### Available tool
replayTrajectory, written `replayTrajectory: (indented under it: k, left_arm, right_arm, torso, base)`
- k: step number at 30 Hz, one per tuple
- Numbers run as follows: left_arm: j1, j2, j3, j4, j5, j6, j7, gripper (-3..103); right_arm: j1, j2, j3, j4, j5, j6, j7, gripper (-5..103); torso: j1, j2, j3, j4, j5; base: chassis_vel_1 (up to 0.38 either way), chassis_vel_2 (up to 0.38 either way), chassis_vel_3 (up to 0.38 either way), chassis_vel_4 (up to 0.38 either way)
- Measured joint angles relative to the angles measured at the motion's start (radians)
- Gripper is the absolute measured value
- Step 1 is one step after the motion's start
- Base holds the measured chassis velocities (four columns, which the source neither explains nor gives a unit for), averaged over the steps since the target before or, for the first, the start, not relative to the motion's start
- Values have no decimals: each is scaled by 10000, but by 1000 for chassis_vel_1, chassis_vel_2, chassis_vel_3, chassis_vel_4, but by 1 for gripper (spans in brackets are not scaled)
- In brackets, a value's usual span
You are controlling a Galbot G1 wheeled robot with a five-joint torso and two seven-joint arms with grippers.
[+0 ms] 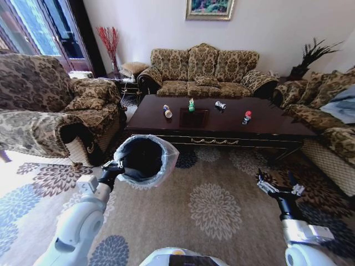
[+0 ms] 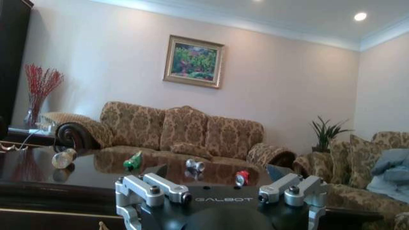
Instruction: Move to the front of the table and place the trash on the table into the trash bin.
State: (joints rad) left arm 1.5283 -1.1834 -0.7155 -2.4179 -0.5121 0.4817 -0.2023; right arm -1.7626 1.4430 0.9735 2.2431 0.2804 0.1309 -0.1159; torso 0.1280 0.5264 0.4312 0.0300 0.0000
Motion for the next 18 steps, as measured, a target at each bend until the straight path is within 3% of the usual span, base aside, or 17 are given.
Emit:
replayTrajectory:
  k: [18]
  left_arm:
    - [55,75,6,81,-100,-21,66,2]
  right_arm:
    - [98,105,-70,102,25,-301,319,100]
  torso:
    - [319,772,455,0,-1]
  base:
    - [0,0,0,0]
